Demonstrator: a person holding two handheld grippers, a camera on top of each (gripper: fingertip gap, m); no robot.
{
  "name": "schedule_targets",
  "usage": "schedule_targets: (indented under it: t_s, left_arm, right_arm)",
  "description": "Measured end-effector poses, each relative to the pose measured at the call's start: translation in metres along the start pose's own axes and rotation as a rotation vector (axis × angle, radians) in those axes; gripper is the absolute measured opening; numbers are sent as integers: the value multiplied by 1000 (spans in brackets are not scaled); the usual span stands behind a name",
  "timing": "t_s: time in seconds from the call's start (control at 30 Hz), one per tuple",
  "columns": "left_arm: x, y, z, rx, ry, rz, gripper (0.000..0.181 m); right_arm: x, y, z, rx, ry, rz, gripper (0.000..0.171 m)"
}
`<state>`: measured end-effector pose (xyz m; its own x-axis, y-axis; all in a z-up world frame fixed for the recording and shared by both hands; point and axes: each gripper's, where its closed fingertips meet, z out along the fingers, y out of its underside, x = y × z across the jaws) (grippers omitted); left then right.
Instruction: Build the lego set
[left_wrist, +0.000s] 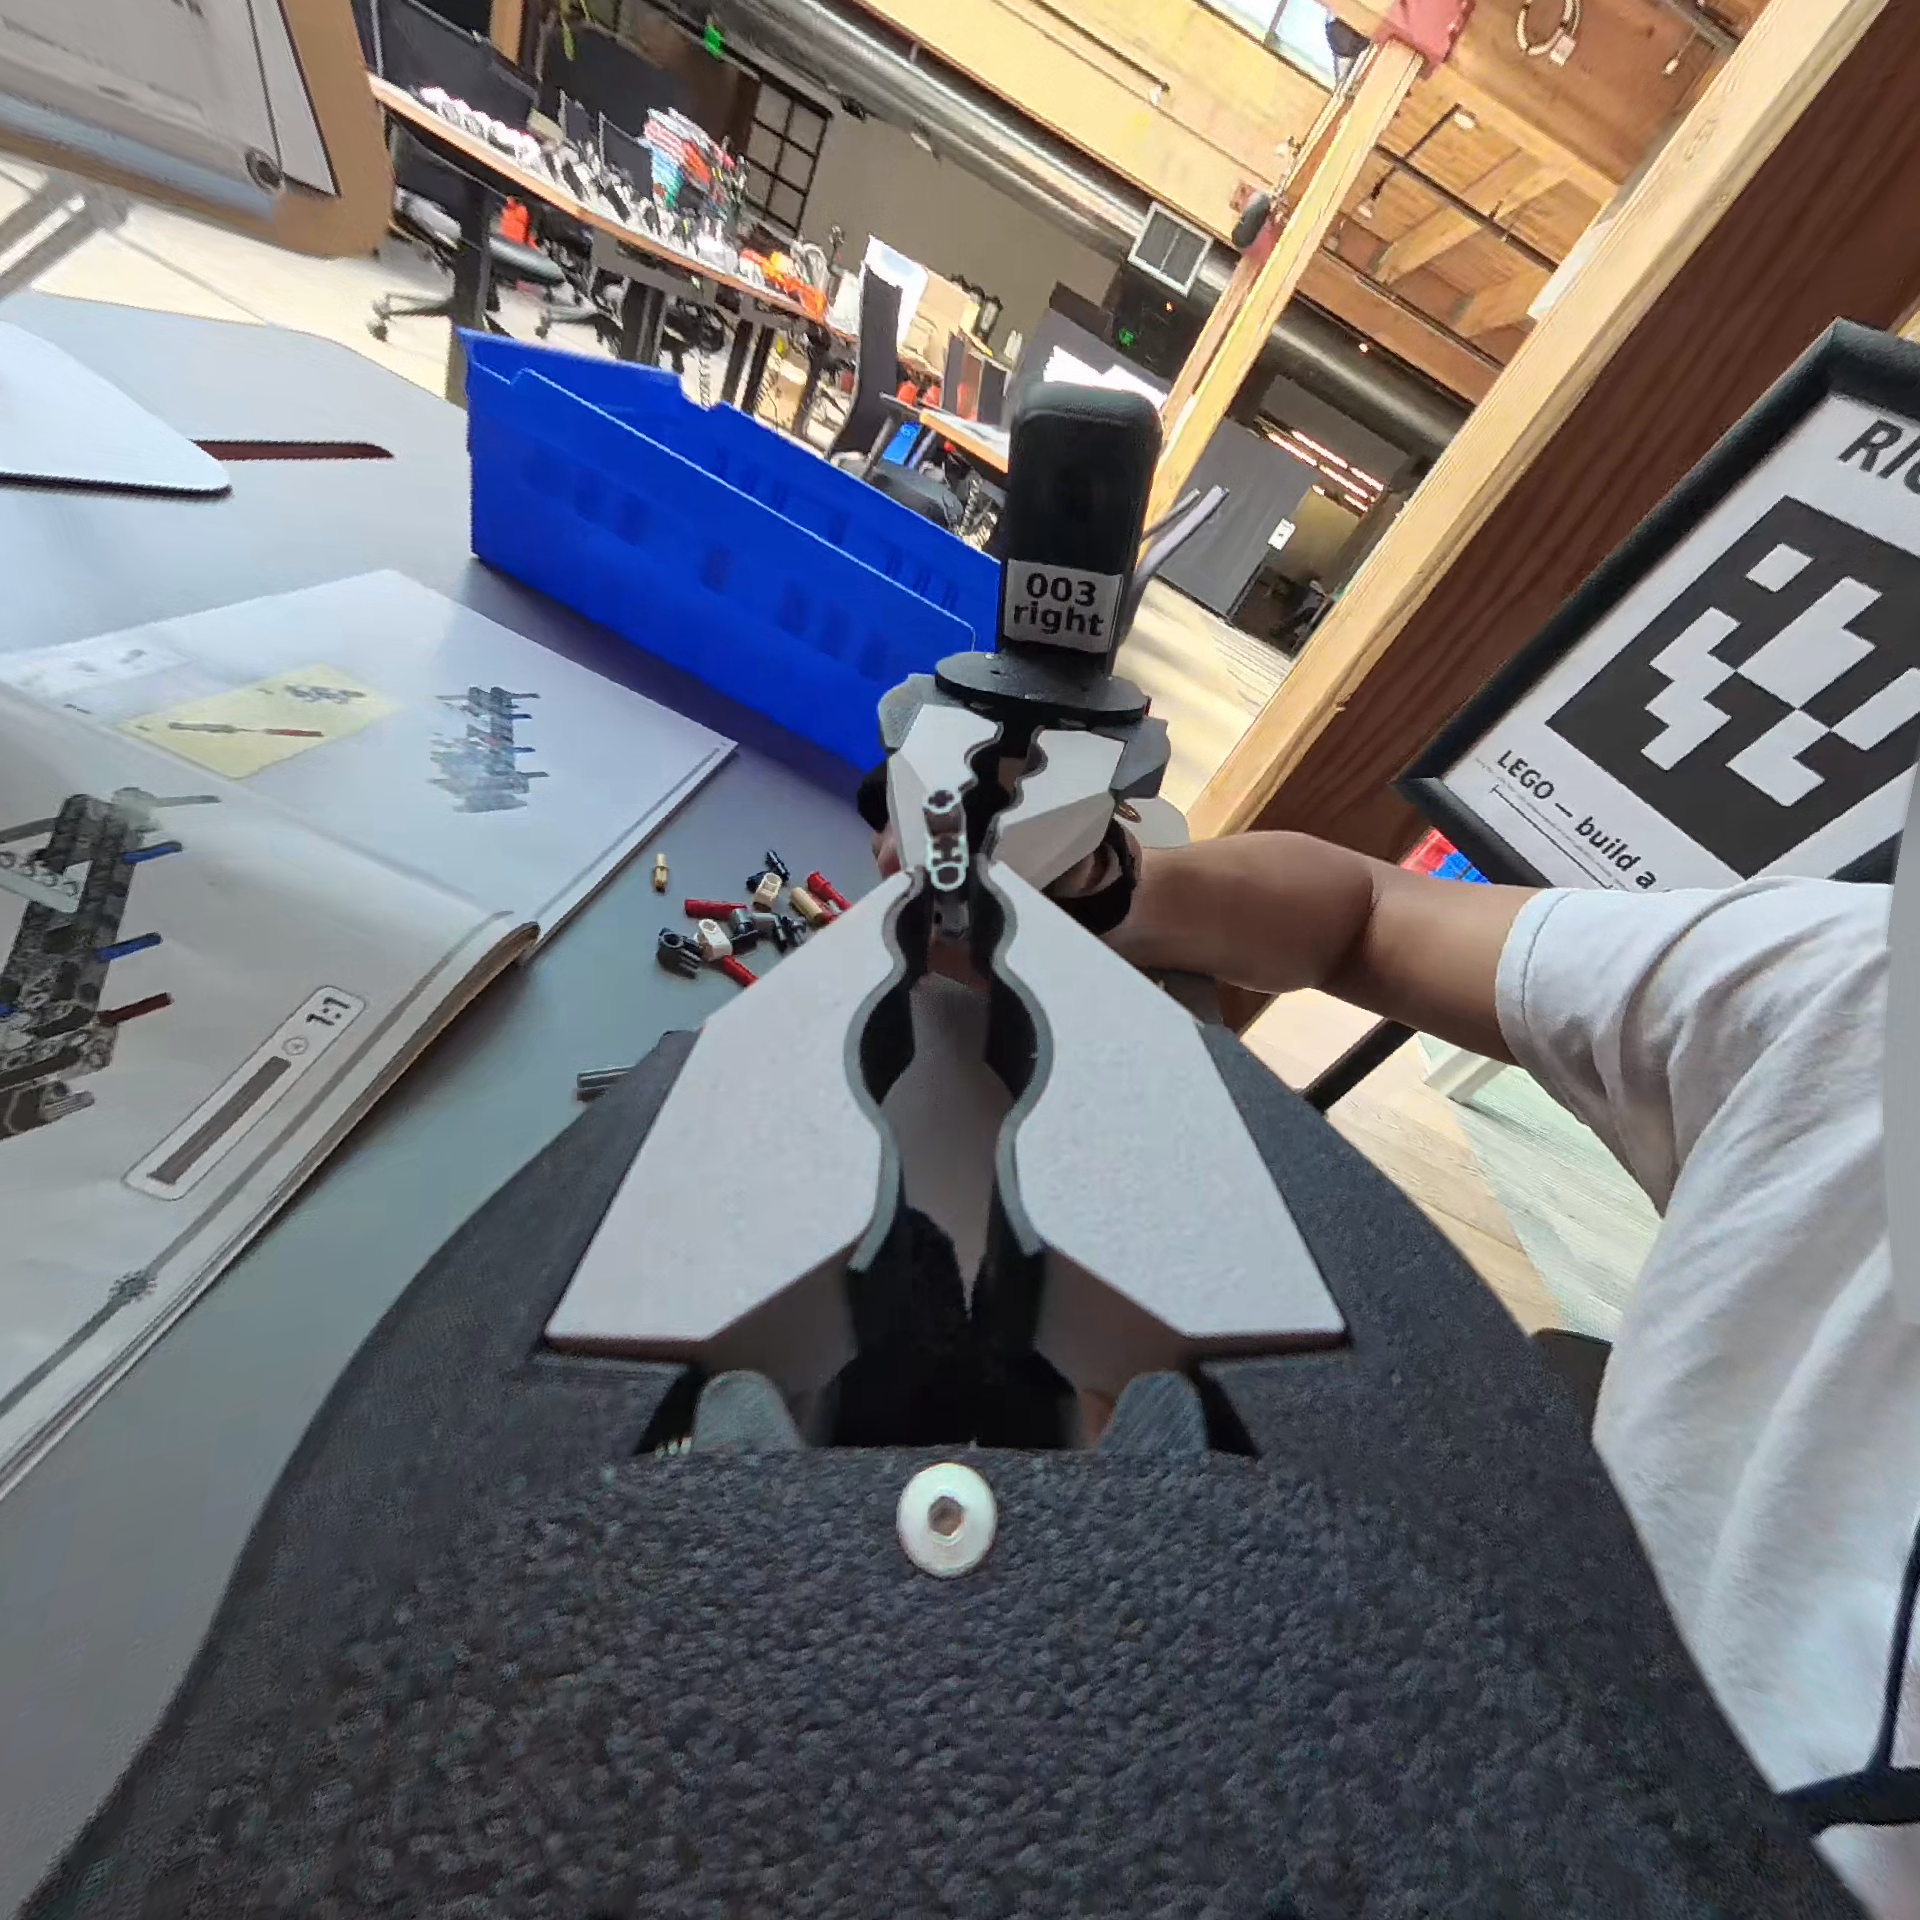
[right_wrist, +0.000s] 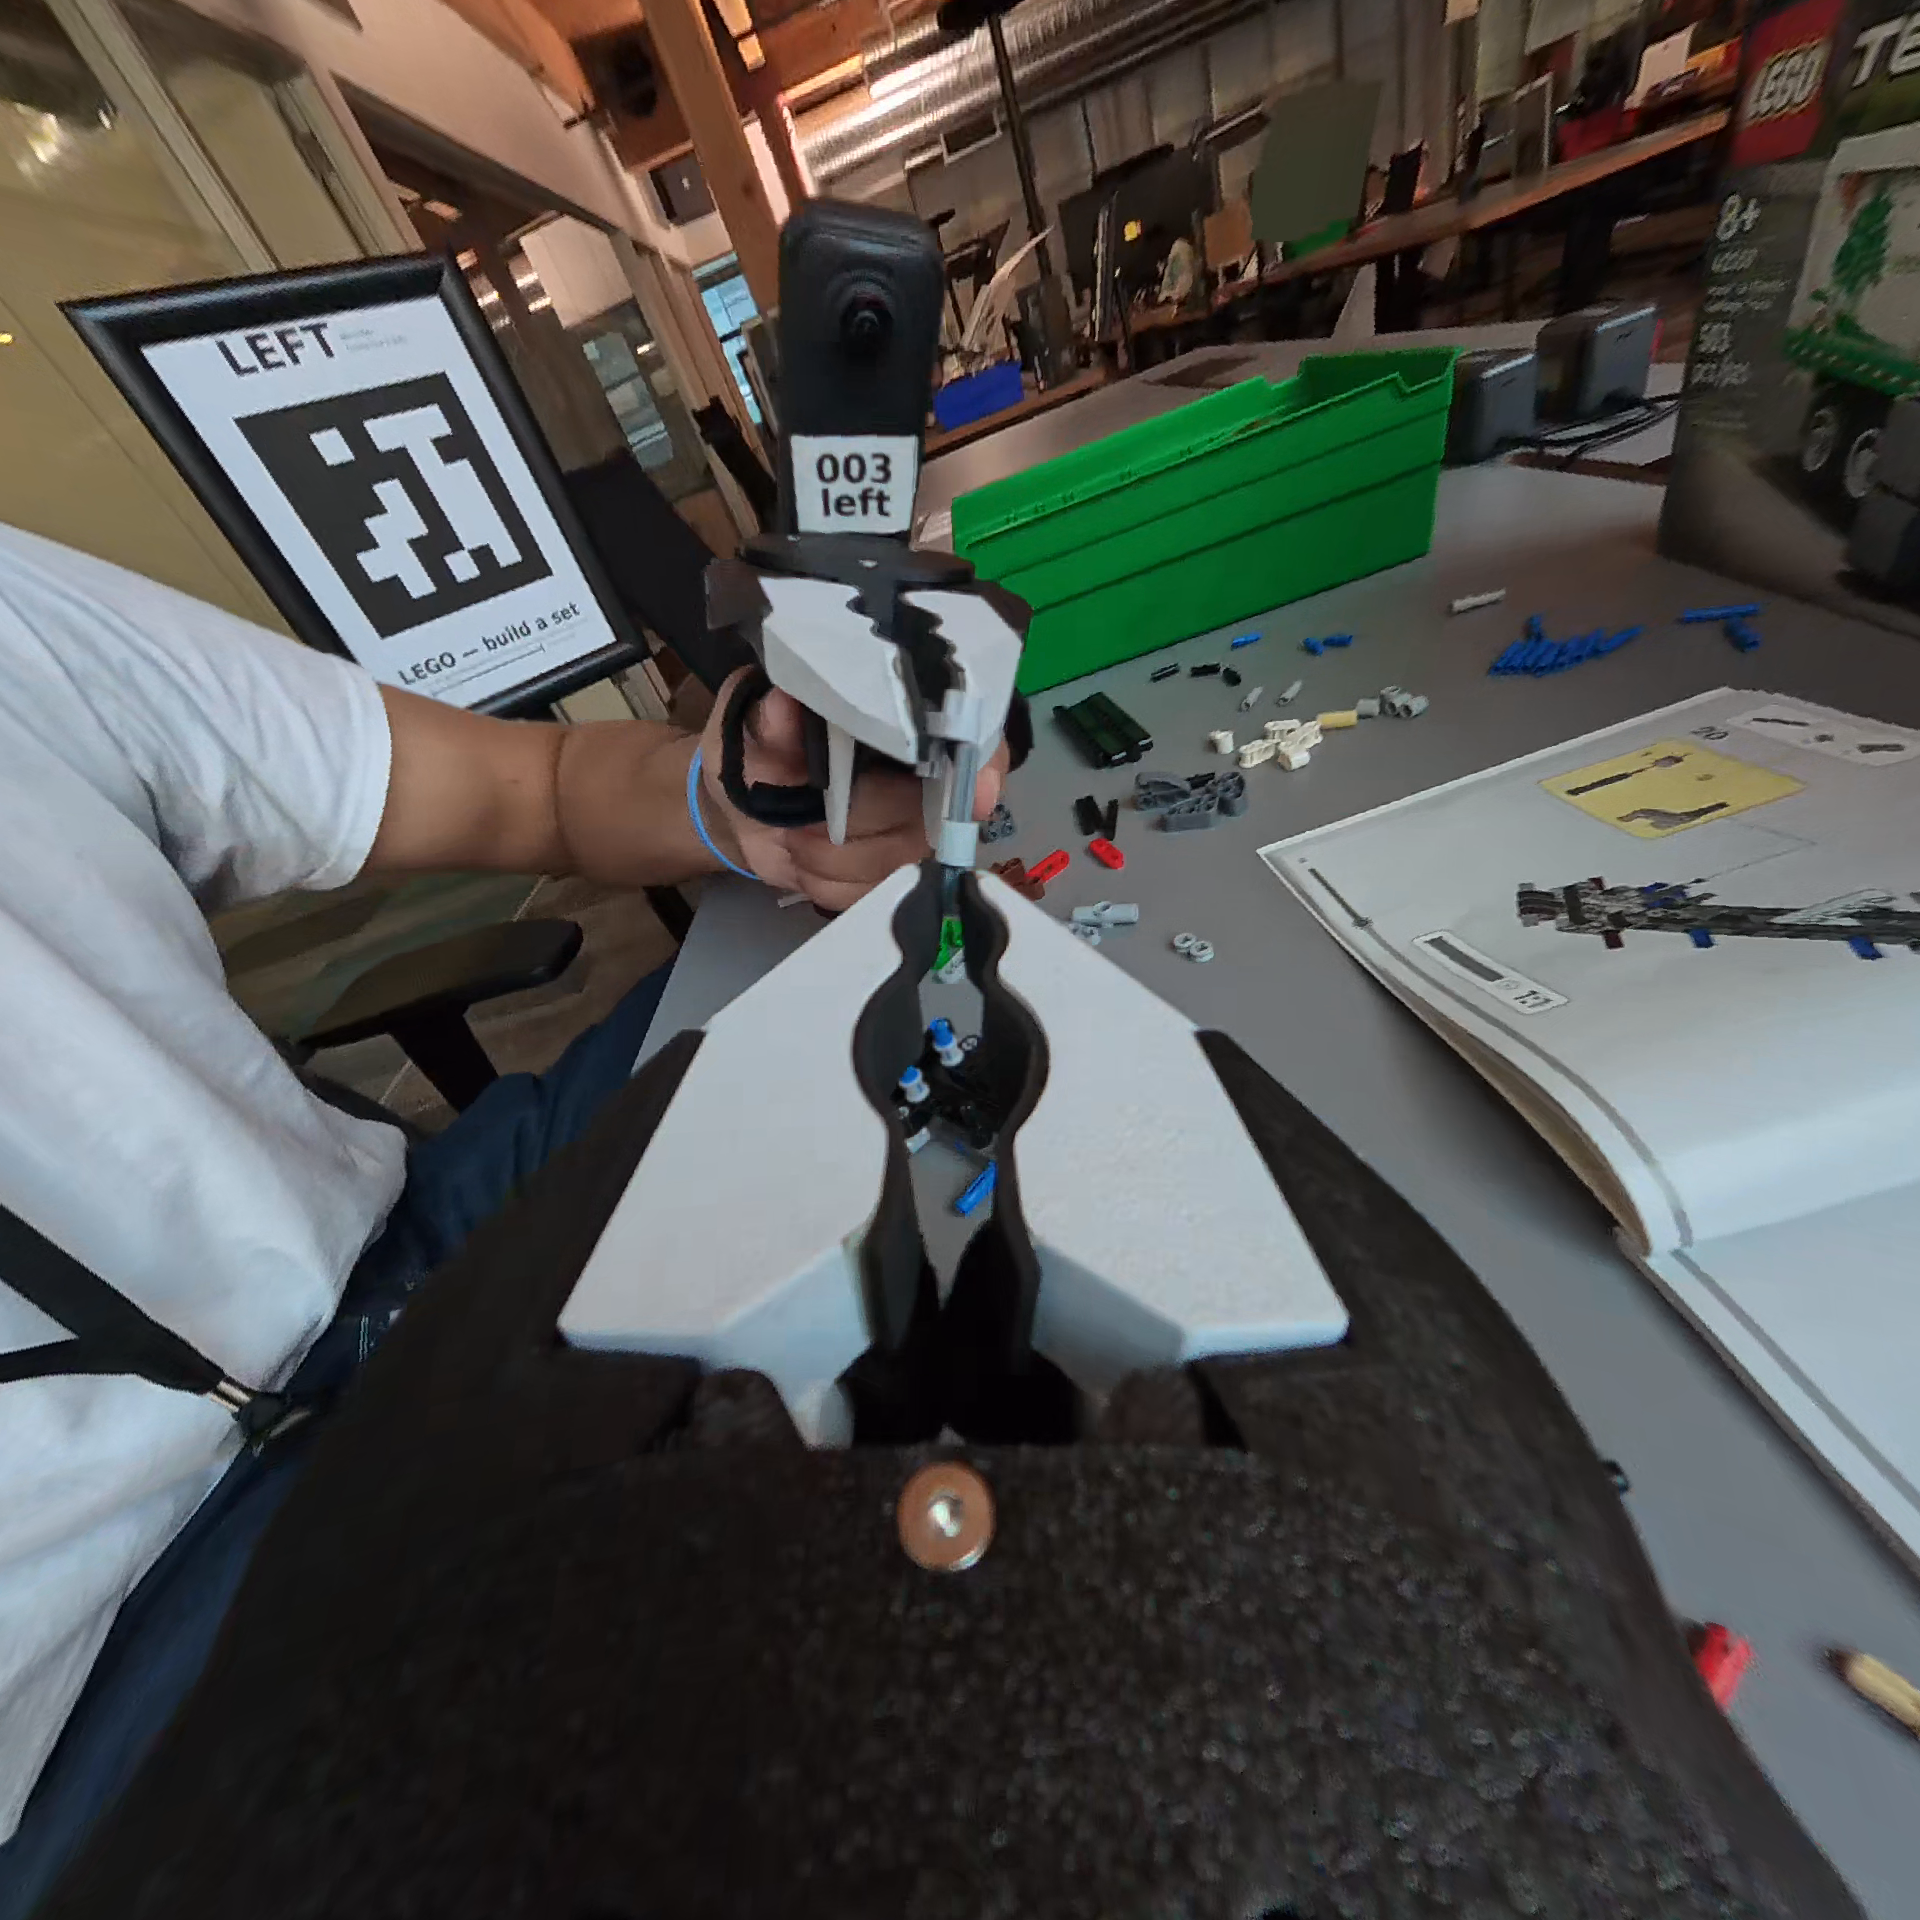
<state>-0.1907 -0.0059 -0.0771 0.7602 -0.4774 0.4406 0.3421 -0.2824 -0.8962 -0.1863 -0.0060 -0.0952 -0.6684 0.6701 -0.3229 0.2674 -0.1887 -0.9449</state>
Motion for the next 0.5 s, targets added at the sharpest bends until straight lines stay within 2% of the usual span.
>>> schedule_targets:
  t_s: [0.13,0.27,0.33,0.5]
  left_arm:
    - [-13,0,7,-57,75,-76,4]
    - [-19,18,4,-94,77,-38,5]
    - [-21,24,0,-94,52,-5,5]
    - [-27,15,-8,-32,70,-77,5]
  right_arm:
    - [13,4,-4,-1,17,17,0]
    - [11,8,0,-15,5,-72,0]
    - [11,11,2,-34,3,-38,0]
    - [6,19,8,-87,-28,82,0]
